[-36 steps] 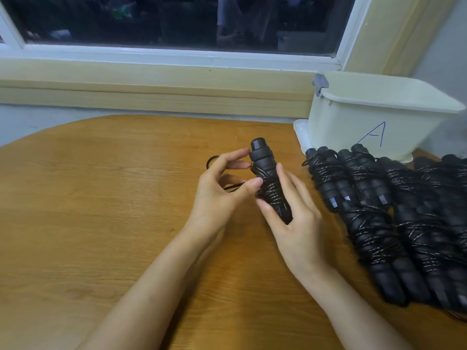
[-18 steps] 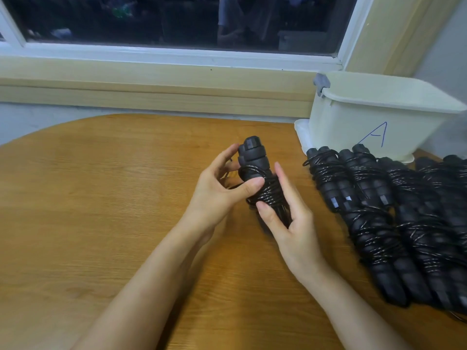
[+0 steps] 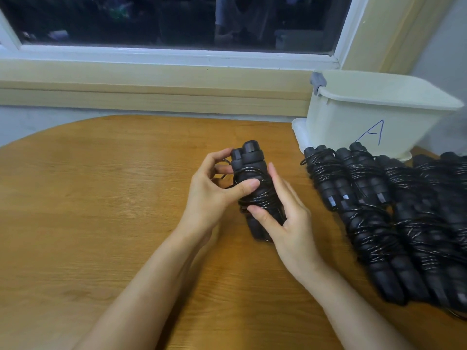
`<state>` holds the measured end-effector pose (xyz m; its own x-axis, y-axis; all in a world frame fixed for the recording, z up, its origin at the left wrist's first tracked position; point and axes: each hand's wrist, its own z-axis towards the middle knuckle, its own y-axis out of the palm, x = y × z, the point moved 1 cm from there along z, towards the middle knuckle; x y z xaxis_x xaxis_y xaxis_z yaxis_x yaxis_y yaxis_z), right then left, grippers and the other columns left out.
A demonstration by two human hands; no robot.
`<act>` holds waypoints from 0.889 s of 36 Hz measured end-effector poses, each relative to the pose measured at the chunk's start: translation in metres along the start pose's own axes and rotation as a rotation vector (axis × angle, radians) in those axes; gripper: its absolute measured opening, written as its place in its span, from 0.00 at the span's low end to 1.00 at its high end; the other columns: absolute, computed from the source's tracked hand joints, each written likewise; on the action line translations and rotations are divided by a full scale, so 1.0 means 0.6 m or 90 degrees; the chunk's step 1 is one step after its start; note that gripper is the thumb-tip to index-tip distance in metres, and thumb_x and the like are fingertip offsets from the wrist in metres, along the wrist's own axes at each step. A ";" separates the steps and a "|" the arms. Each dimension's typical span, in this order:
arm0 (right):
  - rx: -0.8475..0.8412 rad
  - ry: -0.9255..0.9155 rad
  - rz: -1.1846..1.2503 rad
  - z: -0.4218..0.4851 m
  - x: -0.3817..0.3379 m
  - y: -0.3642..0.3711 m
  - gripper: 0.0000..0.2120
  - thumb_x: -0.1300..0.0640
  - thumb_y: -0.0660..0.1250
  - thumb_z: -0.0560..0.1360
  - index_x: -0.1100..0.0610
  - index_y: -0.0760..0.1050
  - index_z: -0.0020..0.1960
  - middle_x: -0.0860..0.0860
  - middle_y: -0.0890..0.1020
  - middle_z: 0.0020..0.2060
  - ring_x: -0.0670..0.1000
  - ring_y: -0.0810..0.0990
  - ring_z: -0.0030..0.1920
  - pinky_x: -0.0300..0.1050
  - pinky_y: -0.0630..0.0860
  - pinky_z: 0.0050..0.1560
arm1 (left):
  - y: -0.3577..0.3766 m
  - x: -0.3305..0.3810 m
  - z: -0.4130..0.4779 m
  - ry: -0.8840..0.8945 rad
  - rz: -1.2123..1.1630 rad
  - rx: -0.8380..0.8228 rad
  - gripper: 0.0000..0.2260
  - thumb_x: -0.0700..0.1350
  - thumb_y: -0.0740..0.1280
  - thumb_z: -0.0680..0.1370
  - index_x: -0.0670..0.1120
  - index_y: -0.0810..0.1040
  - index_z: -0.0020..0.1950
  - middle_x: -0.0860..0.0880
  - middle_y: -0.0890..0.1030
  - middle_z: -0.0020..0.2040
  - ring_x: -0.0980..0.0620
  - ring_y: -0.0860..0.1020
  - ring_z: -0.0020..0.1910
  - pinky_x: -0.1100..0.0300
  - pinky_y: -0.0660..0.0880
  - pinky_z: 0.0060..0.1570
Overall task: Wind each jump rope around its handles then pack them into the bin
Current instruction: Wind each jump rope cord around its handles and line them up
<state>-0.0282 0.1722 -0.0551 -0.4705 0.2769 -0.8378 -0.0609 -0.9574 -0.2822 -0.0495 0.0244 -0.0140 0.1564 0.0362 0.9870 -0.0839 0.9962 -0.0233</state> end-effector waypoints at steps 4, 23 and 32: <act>-0.013 0.028 0.061 0.000 -0.002 -0.006 0.33 0.53 0.70 0.76 0.50 0.60 0.77 0.36 0.71 0.67 0.36 0.70 0.69 0.31 0.69 0.64 | -0.005 0.000 0.001 -0.004 0.004 -0.026 0.30 0.51 0.77 0.62 0.57 0.75 0.63 0.50 0.78 0.51 0.54 0.78 0.46 0.59 0.79 0.51; -0.044 0.100 0.173 0.006 0.005 -0.018 0.31 0.53 0.66 0.77 0.49 0.59 0.77 0.41 0.72 0.71 0.41 0.69 0.72 0.37 0.68 0.69 | -0.008 0.000 0.003 0.020 -0.029 -0.094 0.28 0.43 0.73 0.69 0.51 0.72 0.69 0.44 0.81 0.57 0.58 0.82 0.46 0.64 0.77 0.47; -0.012 0.098 0.137 0.009 0.003 -0.019 0.25 0.50 0.63 0.80 0.46 0.60 0.75 0.39 0.71 0.70 0.36 0.68 0.71 0.28 0.65 0.66 | -0.004 -0.006 0.003 -0.010 0.001 -0.017 0.29 0.51 0.76 0.63 0.54 0.75 0.63 0.50 0.81 0.48 0.57 0.78 0.44 0.56 0.76 0.51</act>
<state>-0.0332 0.1830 -0.0510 -0.3318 0.0771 -0.9402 0.0431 -0.9944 -0.0967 -0.0517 0.0218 -0.0170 0.1413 0.0363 0.9893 -0.0580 0.9979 -0.0283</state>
